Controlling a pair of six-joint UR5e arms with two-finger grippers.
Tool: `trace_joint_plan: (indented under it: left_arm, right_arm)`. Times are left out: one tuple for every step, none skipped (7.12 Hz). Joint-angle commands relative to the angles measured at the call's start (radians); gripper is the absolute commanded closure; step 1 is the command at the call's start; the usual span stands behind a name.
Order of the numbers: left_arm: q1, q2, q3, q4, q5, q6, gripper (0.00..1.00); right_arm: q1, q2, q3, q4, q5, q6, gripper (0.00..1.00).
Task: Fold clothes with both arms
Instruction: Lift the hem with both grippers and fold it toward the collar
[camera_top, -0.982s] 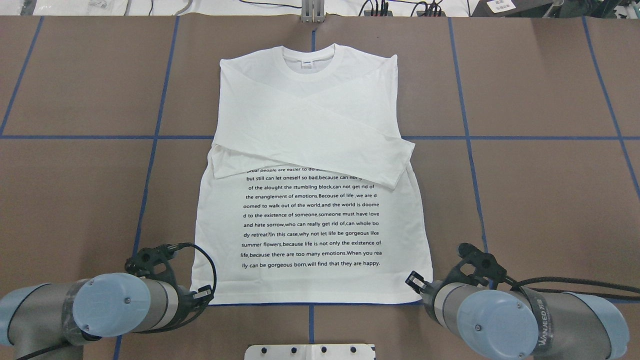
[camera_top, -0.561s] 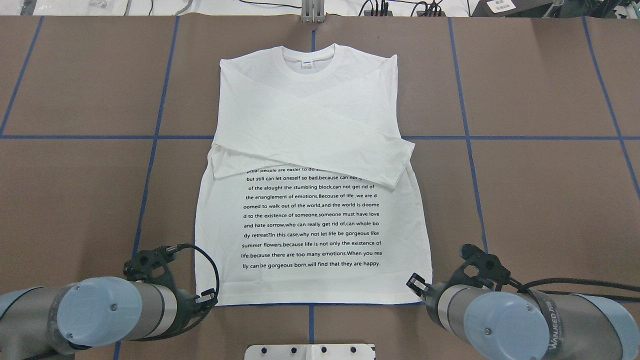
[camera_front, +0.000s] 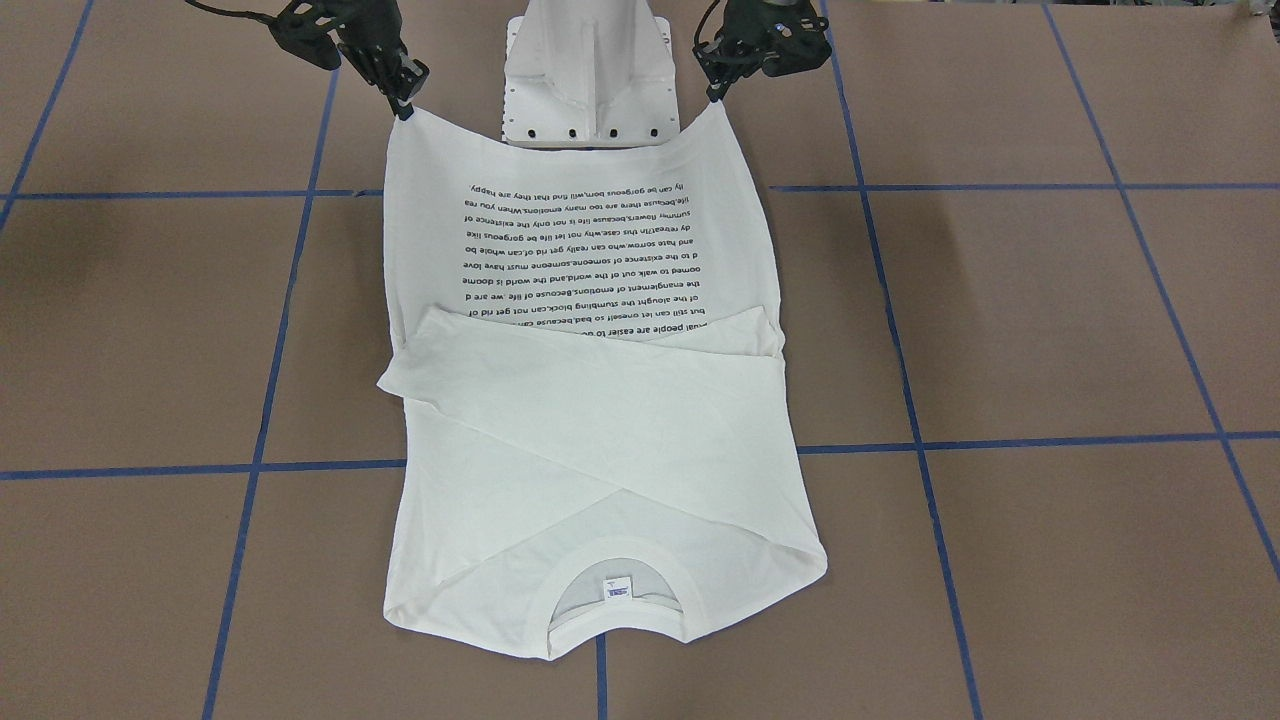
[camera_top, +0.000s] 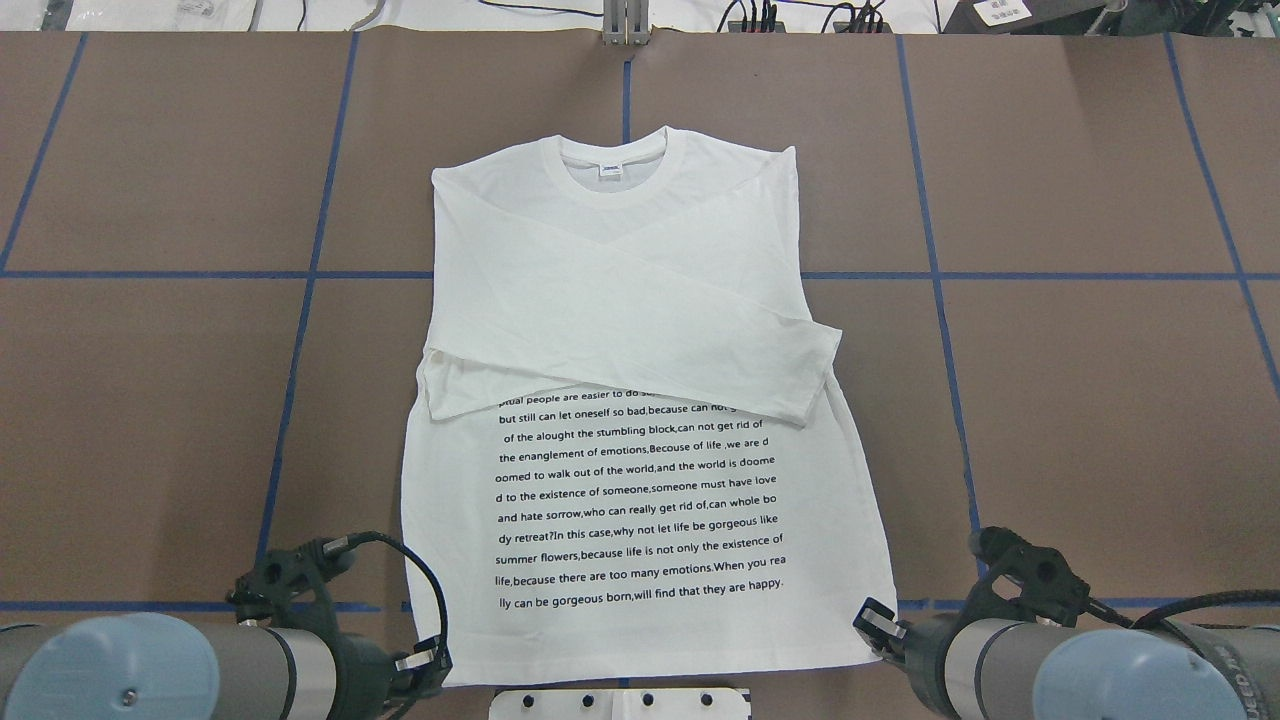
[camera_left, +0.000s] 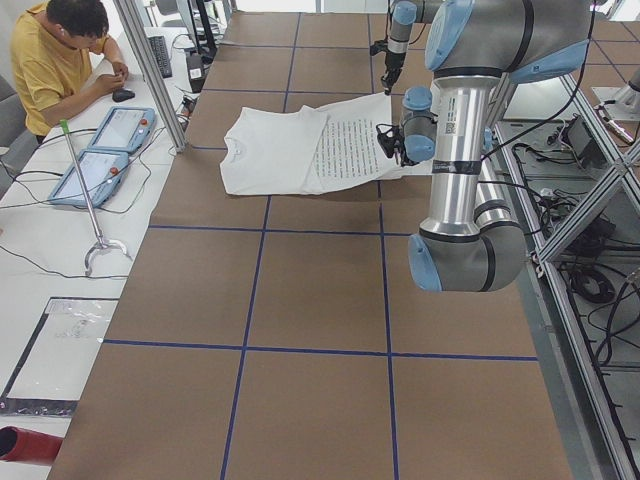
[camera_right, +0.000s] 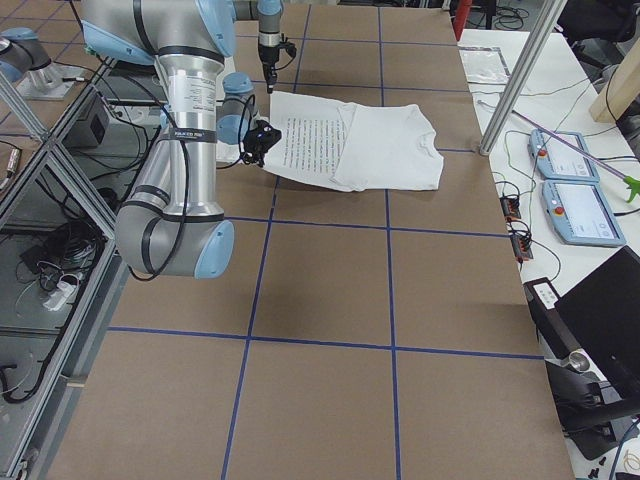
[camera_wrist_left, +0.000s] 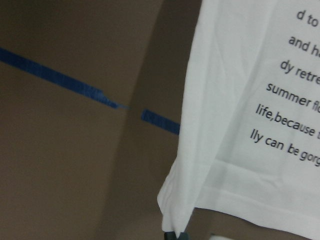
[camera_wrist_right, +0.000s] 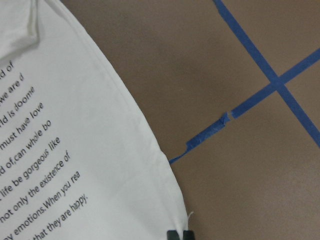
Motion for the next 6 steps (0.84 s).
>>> trace_joint_plan:
  left_arm:
    - [-0.159, -0.011, -0.071, 0.001, -0.042, 0.146, 1.00]
    - [-0.251, -0.036, -0.036, 0.001, -0.051, 0.255, 1.00]
    - [-0.330, -0.083, 0.053, 0.001, -0.053, 0.336, 1.00]
    - [-0.415, -0.158, 0.189, -0.014, -0.052, 0.403, 1.00]
    - [-0.477, -0.238, 0.302, -0.016, -0.052, 0.444, 1.00]
    - [-0.523, -0.280, 0.399, -0.068, -0.052, 0.461, 1.00]
  right_arm:
    - [0.139, 0.049, -0.009, -0.001, 0.014, -0.031, 1.00]
    - [0.255, 0.131, -0.073, -0.001, 0.070, -0.139, 1.00]
    - [0.400, 0.240, -0.187, -0.003, 0.167, -0.235, 1.00]
    - [0.540, 0.346, -0.330, -0.001, 0.268, -0.341, 1.00]
    - [0.608, 0.424, -0.462, 0.000, 0.278, -0.443, 1.00]
    - [0.668, 0.481, -0.569, 0.008, 0.277, -0.519, 1.00]
